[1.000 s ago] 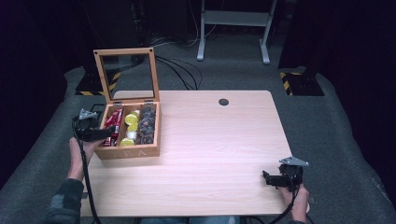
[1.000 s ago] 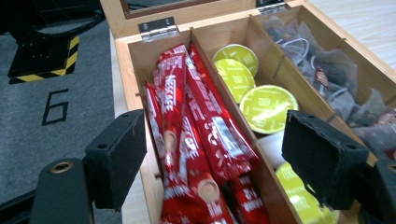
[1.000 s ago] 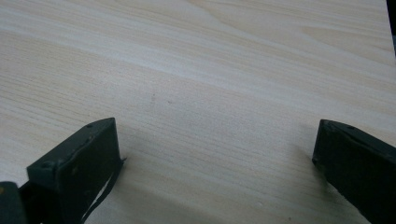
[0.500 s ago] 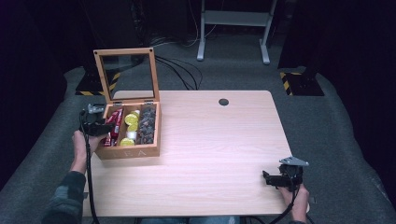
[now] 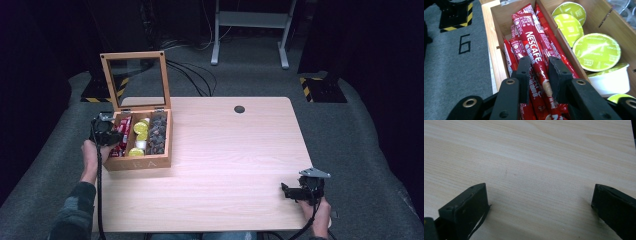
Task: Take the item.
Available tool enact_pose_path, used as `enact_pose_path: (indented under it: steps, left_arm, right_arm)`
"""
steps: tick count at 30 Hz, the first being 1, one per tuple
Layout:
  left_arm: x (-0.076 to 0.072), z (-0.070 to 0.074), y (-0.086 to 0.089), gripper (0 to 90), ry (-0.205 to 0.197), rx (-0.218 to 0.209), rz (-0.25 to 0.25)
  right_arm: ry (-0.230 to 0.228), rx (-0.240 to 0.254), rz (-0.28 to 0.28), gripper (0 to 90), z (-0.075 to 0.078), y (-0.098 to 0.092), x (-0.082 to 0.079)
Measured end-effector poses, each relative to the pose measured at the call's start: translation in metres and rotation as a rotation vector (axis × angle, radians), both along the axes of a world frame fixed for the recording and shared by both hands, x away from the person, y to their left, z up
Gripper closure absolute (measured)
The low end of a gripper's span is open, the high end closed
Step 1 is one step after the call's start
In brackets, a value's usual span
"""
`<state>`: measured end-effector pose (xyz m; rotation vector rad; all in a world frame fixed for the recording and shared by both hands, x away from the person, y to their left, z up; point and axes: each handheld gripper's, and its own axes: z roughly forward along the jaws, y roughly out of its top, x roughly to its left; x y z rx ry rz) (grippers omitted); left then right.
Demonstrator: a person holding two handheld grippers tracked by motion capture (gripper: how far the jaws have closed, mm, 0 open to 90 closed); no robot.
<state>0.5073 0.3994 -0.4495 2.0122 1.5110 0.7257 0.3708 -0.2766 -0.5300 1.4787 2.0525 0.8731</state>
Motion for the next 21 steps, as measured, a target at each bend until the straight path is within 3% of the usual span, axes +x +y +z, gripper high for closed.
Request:
enact_pose_path:
  steps: [4, 10, 21]
  left_arm:
    - [0.0, 0.0, -0.002, 79.7, -0.003, 0.005, 0.026]
    - [-0.002, 0.002, -0.004, 83.5, -0.01, -0.006, 0.06]
    - [-0.012, 0.012, 0.001, 83.5, -0.052, -0.043, 0.072]
  right_arm:
    - [0.0, 0.0, 0.0, 0.1, 0.0, 0.0, 0.0]
    - [0.0, 0.0, 0.0, 0.1, 0.0, 0.0, 0.0]
    - [0.0, 0.0, -0.001, 0.1, 0.0, 0.0, 0.0]
